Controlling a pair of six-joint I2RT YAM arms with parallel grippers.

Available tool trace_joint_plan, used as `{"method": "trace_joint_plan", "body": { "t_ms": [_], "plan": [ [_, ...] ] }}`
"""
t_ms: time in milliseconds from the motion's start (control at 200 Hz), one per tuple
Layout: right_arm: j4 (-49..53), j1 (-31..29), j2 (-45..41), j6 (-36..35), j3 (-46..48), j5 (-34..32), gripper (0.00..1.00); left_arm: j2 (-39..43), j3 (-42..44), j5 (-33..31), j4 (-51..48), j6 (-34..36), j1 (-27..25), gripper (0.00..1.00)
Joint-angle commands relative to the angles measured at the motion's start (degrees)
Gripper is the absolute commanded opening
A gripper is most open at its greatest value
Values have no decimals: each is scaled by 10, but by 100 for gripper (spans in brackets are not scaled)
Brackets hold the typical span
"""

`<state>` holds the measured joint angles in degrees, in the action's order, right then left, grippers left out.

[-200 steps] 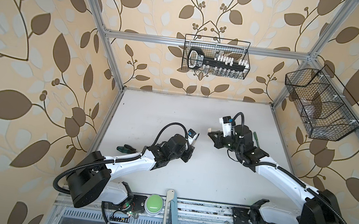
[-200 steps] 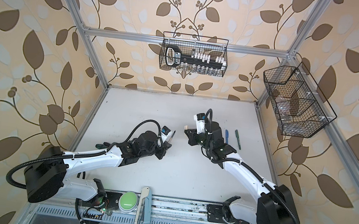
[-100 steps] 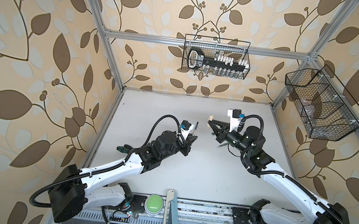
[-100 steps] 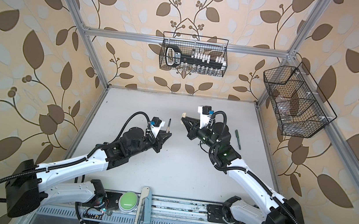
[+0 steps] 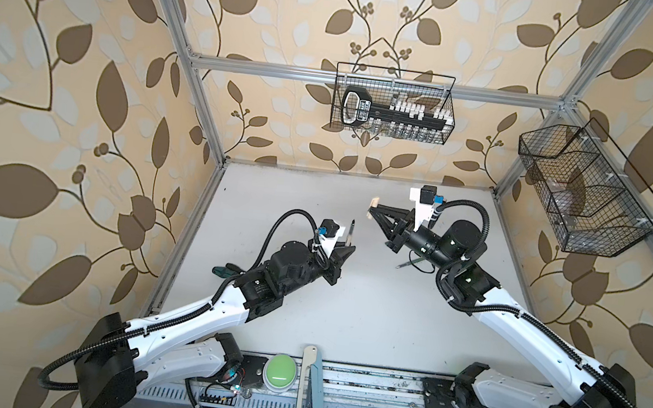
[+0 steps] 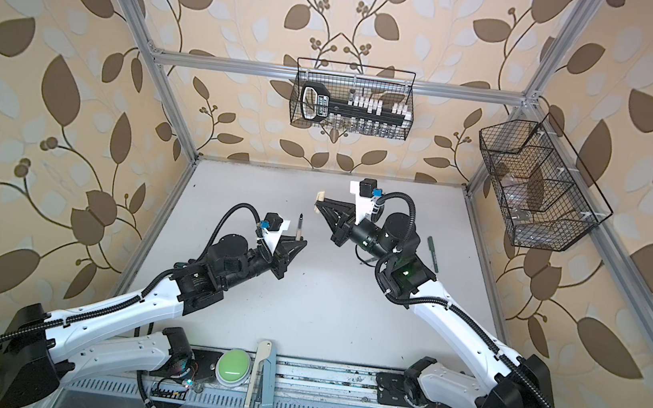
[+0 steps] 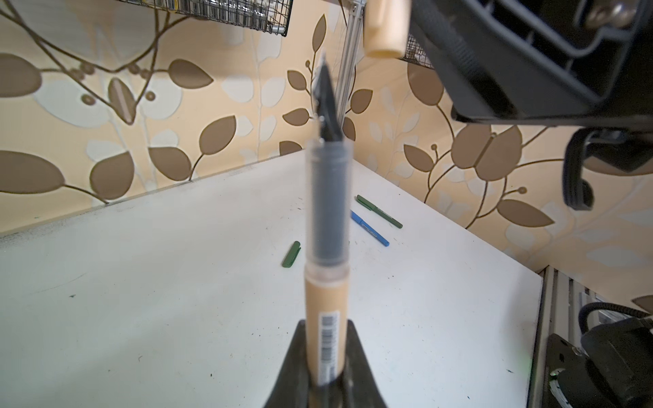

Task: Insert the pens into the pen caps
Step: 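Carry the beige cap over the nib of the pen held by the left gripper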

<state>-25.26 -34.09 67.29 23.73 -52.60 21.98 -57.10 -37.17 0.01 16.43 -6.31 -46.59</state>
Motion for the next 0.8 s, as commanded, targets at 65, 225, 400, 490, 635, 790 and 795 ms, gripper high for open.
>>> {"method": "trace_joint_plan", "body": {
  "t_ms": [65,225,400,490,635,790,795],
  "plan": [
    [-6,-16,19,-19,-35,36,2,16,5,4,17,4,-7,0],
    [-1,-23,29,-24,-48,47,2,17,3,8,15,4,-6,0],
    [-4,-26,40,-25,-57,52,2,20,5,3,17,4,-7,0],
    [-11,-27,47,-22,-59,60,2,21,4,4,15,5,-7,0],
    [-23,-30,58,-17,-63,69,2,23,4,3,14,5,-7,0],
    [-29,-32,62,-16,-59,74,2,25,4,-1,12,9,-7,0],
    [-29,-32,62,-16,-59,74,2,26,4,-2,12,9,-7,0]
  ]
}}
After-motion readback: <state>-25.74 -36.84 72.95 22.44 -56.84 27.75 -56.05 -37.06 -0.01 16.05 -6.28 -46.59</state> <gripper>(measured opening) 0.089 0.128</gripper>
